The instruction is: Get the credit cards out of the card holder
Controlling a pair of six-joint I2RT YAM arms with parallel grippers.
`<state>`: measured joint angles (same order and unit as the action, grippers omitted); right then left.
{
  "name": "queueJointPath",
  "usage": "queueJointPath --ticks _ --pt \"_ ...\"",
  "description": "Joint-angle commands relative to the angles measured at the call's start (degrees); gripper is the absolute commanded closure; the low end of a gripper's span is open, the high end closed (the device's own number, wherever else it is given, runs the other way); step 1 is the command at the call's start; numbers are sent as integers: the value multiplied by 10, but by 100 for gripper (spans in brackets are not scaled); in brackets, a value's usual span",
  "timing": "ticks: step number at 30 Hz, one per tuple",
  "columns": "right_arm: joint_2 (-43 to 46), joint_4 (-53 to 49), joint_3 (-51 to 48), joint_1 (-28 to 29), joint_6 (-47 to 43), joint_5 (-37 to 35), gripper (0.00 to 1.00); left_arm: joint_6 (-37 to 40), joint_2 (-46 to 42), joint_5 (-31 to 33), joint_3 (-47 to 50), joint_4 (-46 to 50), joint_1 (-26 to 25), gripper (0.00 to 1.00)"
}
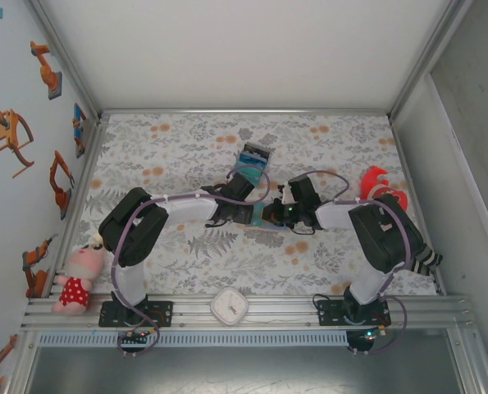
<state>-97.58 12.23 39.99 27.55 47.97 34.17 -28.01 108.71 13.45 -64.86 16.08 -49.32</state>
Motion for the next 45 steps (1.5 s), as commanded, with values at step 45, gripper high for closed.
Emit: queueJointPath --ticks 45 --pt "69 -381 345 -25 -464 -161 100 -17 -257 121 121 65 30 3"
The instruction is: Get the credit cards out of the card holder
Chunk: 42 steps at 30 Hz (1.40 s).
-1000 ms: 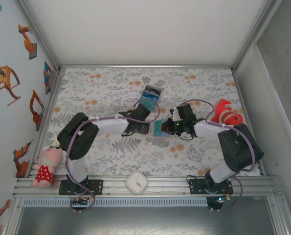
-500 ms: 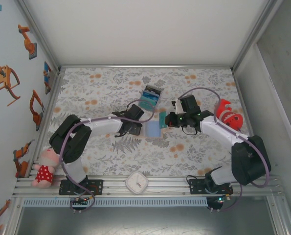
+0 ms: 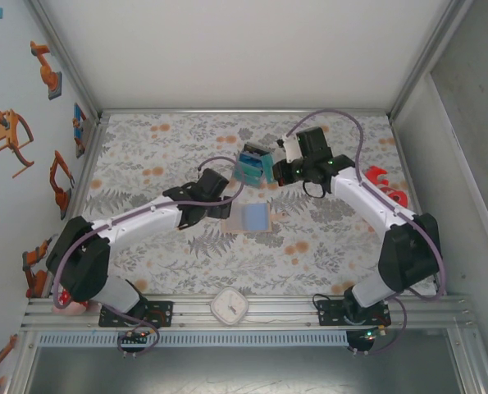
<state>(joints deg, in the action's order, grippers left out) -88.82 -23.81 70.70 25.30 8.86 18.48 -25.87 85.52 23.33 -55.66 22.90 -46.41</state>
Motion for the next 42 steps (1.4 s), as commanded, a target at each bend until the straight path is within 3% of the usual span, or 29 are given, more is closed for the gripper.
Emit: queueJointPath --ticks 1,19,29,42 --pt "-29 -24 52 -2 -86 -5 100 -47 -33 23 41 -14 2 3" --pt "-235 -183 303 -2 -297 43 100 -147 -109 44 150 -77 3 3" --pt "-321 -256 390 -1 -342 27 100 -164 -175 75 193 -85 9 3" --pt "-398 -321 474 1 -360 29 100 -169 -192 78 201 -73 19 3"
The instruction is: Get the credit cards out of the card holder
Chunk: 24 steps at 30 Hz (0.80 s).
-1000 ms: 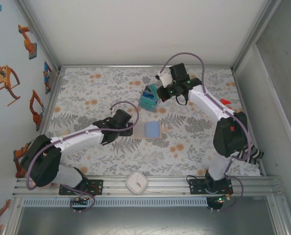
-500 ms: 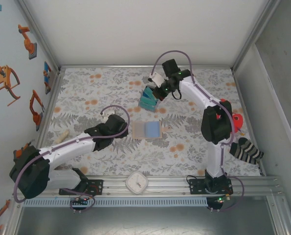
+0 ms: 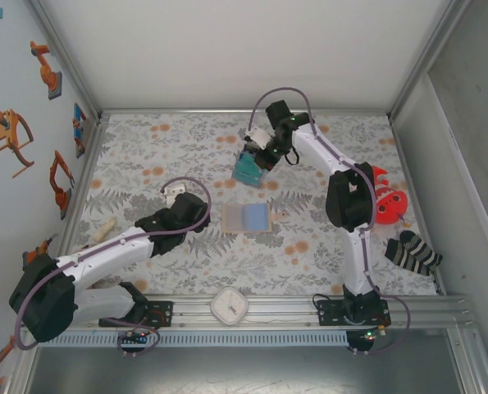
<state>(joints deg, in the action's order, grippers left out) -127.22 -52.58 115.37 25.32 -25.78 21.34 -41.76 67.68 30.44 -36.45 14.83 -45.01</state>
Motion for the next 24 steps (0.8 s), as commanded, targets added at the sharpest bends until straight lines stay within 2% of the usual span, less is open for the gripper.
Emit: queueJointPath --ticks 1,11,23,24 --pt "-21 -39 34 2 -15 0 100 -10 -18 6 11 6 6 3" --pt "-81 -114 104 18 -35 -11 100 -8 -59 7 24 16 21 3" --pt "-92 -119 120 25 -13 -133 100 0 -81 19 24 26 31 3" --pt "-89 -118 120 25 -12 -136 97 2 -82 20 23 25 31 3"
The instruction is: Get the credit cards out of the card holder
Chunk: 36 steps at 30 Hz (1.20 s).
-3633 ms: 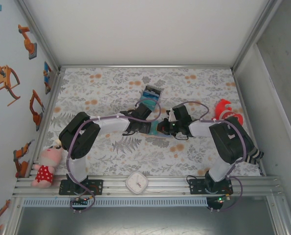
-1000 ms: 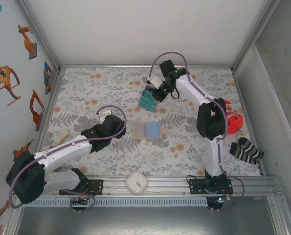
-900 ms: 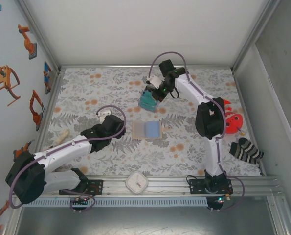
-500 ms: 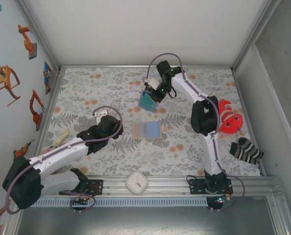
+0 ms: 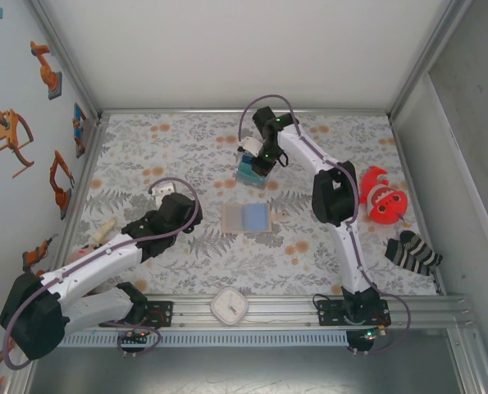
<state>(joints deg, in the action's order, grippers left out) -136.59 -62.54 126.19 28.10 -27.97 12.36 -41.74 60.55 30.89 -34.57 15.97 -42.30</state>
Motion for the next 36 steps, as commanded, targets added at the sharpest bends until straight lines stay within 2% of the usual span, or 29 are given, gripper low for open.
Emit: queueJointPath --ticks 1,4,8,16,19,25,27,31,34,36 --pt "9 -17 10 -2 12 -46 92 3 -11 17 4 14 4 3" --pt "28 -8 -1 -2 21 -42 81 10 -15 24 1 13 7 3" --pt "79 29 -45 -2 43 -33 71 22 -24 33 -4 14 13 3" --pt "240 141 -194 -2 130 -41 63 57 -45 58 -14 13 39 3" --pt "322 201 -284 -3 180 -76 63 71 -51 60 -17 12 58 3" --pt "512 313 -477 -4 288 -205 55 119 -63 90 -14 -9 79 3" --pt "581 348 -556 -7 324 -256 48 147 -67 99 -6 -35 87 3" --pt "706 397 -685 -19 379 -339 26 202 -62 101 11 -97 109 3" --pt "766 411 -754 -29 403 -399 2 243 -48 98 18 -145 132 3" --pt "786 415 -785 -34 411 -440 1 274 -35 90 21 -180 150 3"
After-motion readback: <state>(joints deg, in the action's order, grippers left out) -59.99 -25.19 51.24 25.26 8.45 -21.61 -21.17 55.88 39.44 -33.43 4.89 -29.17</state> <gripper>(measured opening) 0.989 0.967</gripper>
